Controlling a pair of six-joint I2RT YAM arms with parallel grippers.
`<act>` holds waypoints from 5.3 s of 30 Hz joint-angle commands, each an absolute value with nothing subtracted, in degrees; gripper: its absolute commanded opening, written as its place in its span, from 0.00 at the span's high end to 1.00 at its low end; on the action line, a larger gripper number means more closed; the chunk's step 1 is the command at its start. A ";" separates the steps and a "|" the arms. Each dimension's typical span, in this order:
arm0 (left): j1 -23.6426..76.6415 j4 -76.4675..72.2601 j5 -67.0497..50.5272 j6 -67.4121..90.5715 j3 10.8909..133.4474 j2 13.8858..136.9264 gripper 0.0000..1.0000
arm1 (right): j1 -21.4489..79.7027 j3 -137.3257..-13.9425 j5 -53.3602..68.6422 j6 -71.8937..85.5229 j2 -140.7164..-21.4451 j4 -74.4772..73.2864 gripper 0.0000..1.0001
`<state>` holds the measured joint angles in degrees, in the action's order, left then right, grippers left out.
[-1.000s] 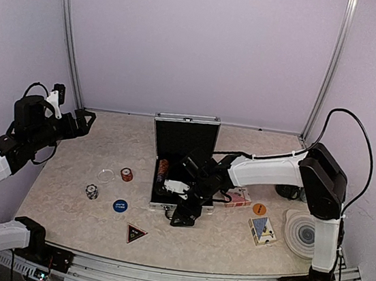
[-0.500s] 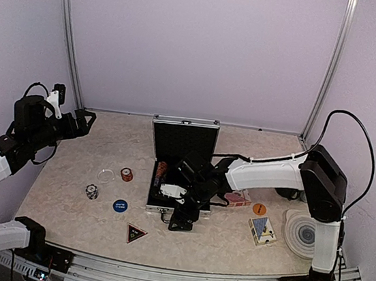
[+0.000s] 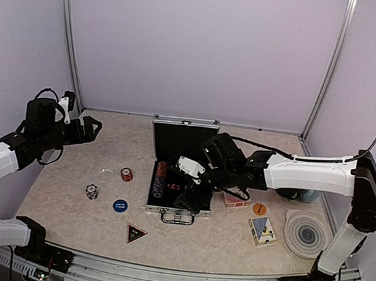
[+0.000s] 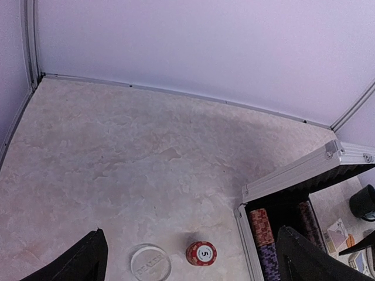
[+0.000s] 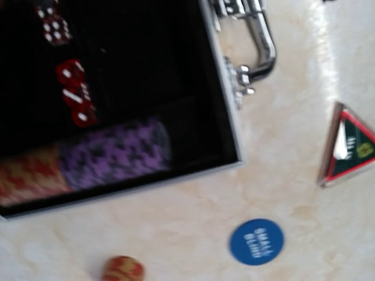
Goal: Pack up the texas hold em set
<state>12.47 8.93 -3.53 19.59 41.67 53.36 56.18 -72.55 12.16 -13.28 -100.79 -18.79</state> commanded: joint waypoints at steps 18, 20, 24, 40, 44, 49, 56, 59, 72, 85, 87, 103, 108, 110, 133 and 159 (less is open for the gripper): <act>20.58 14.90 -6.48 15.71 45.99 64.89 0.01 | 47.90 -56.87 -8.64 11.25 -91.61 -12.42 0.01; 20.59 14.86 -6.71 15.73 45.99 65.16 0.01 | 45.91 -56.51 -10.05 13.69 -91.98 -13.31 0.01; 20.58 14.79 -7.01 15.97 45.89 64.98 0.01 | 42.80 -55.13 -12.58 16.50 -92.62 -13.75 0.01; 20.57 14.10 -9.34 16.46 45.70 64.31 0.01 | 37.99 -55.04 -11.58 19.85 -100.02 -14.04 0.01; 20.64 14.13 -9.14 16.44 45.59 63.61 0.01 | 37.97 -56.15 -11.86 20.76 -101.97 -14.61 0.01; 20.52 14.12 -9.32 16.44 45.59 63.20 0.01 | 37.97 -56.64 -11.21 22.79 -102.94 -15.39 0.01; 20.46 13.89 -9.31 16.52 45.50 62.69 0.01 | 37.96 -55.81 -10.75 27.33 -98.57 -14.30 0.01; 20.44 13.81 -9.39 16.61 45.49 62.50 0.01 | 37.92 -55.41 -10.70 29.38 -97.00 -13.33 0.01; 20.34 13.65 -9.36 16.70 45.30 62.18 0.01 | 38.29 -54.14 -11.29 34.85 -99.40 -12.83 0.01; 20.31 13.47 -9.49 16.79 45.25 61.67 0.01 | 40.15 -55.30 -11.07 36.30 -101.87 -12.04 0.01; 20.33 13.46 -9.68 16.79 45.19 61.68 0.01 | 40.37 -55.45 -11.06 36.60 -102.04 -12.08 0.01; 20.48 13.41 -10.06 16.96 45.08 61.79 0.01 | 42.09 -57.37 -12.41 38.12 -104.48 -13.79 0.01; 20.50 13.39 -9.79 16.93 45.09 61.62 0.01 | 42.10 -56.90 -13.55 38.74 -100.91 -13.45 0.01; 20.49 13.39 -9.92 16.95 45.17 61.69 0.01 | 42.08 -56.81 -12.62 38.63 -99.49 -12.58 0.01; 20.06 13.28 -10.18 16.99 45.26 62.74 0.01 | 46.39 -63.36 -20.15 36.25 -104.67 -18.70 0.01; 19.66 13.19 -10.63 16.97 45.10 62.65 0.01 | 47.13 -64.46 -24.35 37.44 -108.43 -22.64 0.01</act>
